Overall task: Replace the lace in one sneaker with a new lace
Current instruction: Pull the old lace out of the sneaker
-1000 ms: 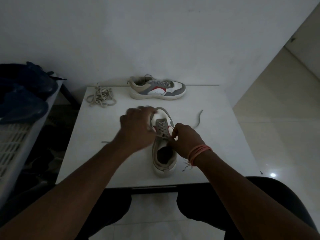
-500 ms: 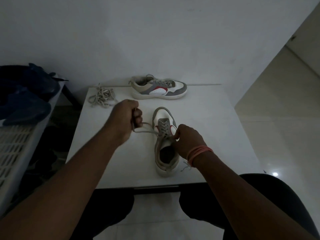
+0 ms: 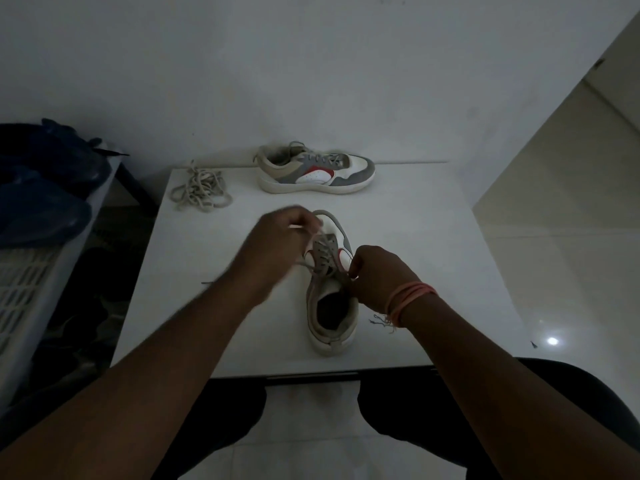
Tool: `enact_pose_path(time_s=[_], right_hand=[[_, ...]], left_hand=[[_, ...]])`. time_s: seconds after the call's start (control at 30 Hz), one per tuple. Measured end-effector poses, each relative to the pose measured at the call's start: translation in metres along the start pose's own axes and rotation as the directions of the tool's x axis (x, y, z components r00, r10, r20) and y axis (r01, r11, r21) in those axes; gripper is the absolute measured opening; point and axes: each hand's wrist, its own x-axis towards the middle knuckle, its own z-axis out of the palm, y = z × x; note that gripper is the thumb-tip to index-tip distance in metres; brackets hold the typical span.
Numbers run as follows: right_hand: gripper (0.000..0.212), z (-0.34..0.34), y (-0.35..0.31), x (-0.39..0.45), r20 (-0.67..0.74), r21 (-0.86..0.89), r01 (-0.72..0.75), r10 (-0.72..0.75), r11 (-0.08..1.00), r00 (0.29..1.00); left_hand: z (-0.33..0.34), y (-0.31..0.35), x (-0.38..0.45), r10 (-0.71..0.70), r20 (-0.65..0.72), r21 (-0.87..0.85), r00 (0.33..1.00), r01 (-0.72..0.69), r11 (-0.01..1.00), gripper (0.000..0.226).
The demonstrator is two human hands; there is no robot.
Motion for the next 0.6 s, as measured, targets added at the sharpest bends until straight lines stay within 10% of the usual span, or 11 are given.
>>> enact_pose_path(time_s=[0.1, 0.27, 0.43, 0.5, 0.6], right_hand=[[0.027, 0.001, 0.002, 0.001, -0.001, 0.005, 0.004, -0.004, 1.000, 1.000], [0.018, 0.001, 0.002, 0.001, -0.021, 0.036, 0.027, -0.026, 0.999, 0.999], [0.031, 0.005, 0.001, -0.004, -0.078, 0.045, 0.086, -0.082, 0.995, 0.994], [0.041, 0.010, -0.004, -0.003, -0.127, 0.029, 0.139, -0.134, 0.990, 0.983], [0.036, 0.018, -0.010, -0.002, -0.174, -0.040, 0.218, -0.221, 0.975, 0.960]], left_hand=[[-0.008, 0.008, 0.007, -0.315, 0.170, -0.616, 0.934, 0.350, 0.706, 0.030], [-0.009, 0.021, 0.002, -0.260, -0.114, 0.085, 0.959, 0.270, 0.959, 0.032], [-0.016, 0.007, -0.009, 0.034, -0.149, 0.775, 0.988, 0.095, 0.624, 0.023], [-0.004, -0.008, -0.013, 0.084, -0.101, 0.871, 0.991, 0.047, 0.489, 0.035], [0.015, -0.020, -0.021, 0.105, -0.004, 0.754, 0.994, -0.066, 0.653, 0.029]])
